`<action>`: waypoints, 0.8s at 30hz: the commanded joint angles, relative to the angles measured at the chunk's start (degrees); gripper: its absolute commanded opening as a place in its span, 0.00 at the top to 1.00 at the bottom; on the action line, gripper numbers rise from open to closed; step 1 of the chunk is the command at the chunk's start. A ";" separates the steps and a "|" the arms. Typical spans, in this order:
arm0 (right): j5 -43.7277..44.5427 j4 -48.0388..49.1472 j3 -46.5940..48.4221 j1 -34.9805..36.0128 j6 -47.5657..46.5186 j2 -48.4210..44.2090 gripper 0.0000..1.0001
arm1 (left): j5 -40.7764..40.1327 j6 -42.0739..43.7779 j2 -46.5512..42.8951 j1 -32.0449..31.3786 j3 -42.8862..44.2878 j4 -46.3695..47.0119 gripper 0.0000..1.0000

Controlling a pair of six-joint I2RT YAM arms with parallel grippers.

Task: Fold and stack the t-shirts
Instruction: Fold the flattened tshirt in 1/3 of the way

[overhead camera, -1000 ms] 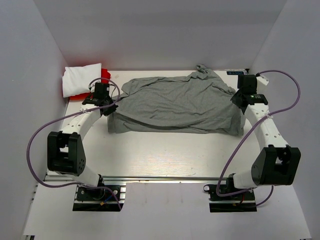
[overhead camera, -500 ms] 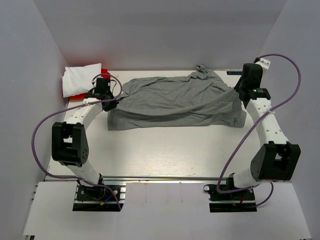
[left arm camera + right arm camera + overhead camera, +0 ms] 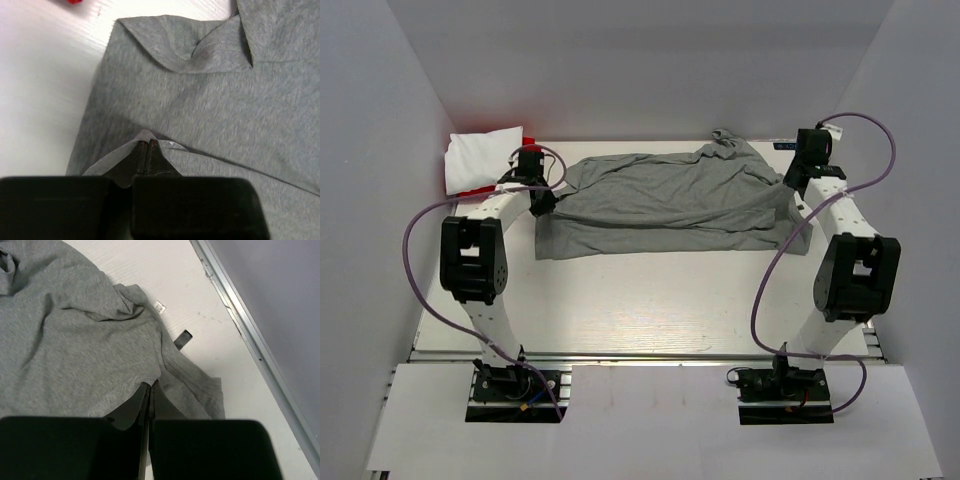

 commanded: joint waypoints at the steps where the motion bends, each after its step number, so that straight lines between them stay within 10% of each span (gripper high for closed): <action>1: -1.33 6.09 4.25 -0.39 -2.93 3.21 1.00 | 1.35 1.07 1.85 0.31 3.50 1.67 1.00; 24: 6.48 8.39 10.33 -2.33 -3.55 12.12 1.00 | -2.52 -0.25 3.19 2.95 4.83 0.62 1.00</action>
